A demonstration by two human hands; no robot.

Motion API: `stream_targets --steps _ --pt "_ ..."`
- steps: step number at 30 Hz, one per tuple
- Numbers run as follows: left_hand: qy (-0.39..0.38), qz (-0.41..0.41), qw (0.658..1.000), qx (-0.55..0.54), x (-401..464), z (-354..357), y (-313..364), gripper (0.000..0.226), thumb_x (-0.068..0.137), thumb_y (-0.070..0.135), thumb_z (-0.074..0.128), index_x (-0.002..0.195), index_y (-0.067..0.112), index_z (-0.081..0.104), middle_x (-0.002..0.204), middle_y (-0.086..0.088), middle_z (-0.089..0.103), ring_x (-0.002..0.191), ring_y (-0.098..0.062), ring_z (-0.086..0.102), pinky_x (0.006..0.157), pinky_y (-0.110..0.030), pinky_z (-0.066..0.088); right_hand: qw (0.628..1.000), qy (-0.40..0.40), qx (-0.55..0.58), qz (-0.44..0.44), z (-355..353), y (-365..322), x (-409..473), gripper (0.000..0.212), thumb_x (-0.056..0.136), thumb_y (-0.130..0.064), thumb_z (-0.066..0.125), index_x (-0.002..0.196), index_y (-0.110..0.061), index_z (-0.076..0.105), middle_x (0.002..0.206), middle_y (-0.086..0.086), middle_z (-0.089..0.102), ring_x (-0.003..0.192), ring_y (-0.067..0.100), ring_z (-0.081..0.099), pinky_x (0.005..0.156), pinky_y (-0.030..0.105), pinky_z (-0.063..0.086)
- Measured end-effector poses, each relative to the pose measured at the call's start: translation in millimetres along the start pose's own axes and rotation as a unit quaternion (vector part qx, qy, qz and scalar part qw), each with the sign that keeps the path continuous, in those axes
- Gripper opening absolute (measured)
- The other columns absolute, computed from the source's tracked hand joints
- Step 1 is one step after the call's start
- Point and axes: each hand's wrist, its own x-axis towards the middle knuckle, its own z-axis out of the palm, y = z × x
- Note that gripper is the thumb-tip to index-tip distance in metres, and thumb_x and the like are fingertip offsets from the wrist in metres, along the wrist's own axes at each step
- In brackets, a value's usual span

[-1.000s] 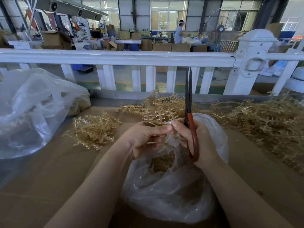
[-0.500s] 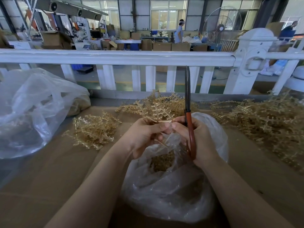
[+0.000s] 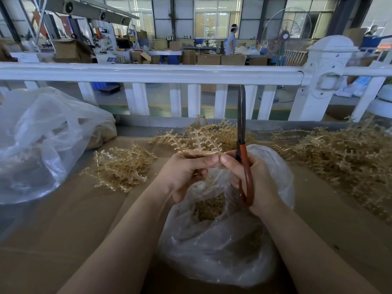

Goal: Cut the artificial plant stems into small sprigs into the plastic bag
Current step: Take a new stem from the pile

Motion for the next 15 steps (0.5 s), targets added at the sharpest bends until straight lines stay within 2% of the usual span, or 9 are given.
stream_targets --steps 3,7,11,15 --pt "0.019 0.007 1.000 -0.023 1.2 -1.1 -0.6 0.009 0.066 0.021 0.080 0.073 0.015 0.078 0.070 0.000 0.069 0.066 -0.010 0.059 0.064 -0.024 0.048 1.000 -0.003 0.008 0.015 0.7 -0.7 0.2 0.037 0.072 -0.025 0.078 0.101 -0.003 0.068 0.073 -0.002 0.070 0.052 0.000 0.061 0.049 0.010 0.045" --pt "0.040 -0.002 0.999 -0.036 1.4 1.1 -0.6 0.013 0.072 0.021 0.077 0.079 0.010 0.076 0.072 -0.004 0.070 0.066 -0.011 0.062 0.061 -0.022 0.049 1.000 -0.008 0.008 0.028 1.0 4.8 2.2 0.022 0.083 -0.004 0.075 0.103 -0.001 0.066 0.060 -0.008 0.067 0.046 -0.002 0.059 0.044 0.008 0.043" --pt "0.038 -0.028 0.997 -0.064 1.6 2.7 -1.3 0.011 0.084 0.018 0.070 0.081 0.007 0.072 0.070 -0.004 0.070 0.065 -0.011 0.064 0.064 -0.021 0.050 1.000 0.002 0.017 0.016 1.7 8.4 4.6 0.018 0.082 0.003 0.075 0.095 -0.007 0.068 0.073 -0.006 0.067 0.047 -0.001 0.059 0.045 0.008 0.043" --pt "0.022 -0.029 0.998 -0.053 -0.2 1.4 -0.6 0.011 0.076 0.021 0.075 0.079 0.010 0.075 0.071 -0.004 0.069 0.067 -0.011 0.064 0.067 -0.023 0.049 1.000 0.006 0.008 0.013 -1.2 10.4 6.0 0.021 0.082 0.003 0.076 0.097 -0.010 0.070 0.075 -0.008 0.068 0.050 -0.002 0.059 0.046 0.009 0.043"
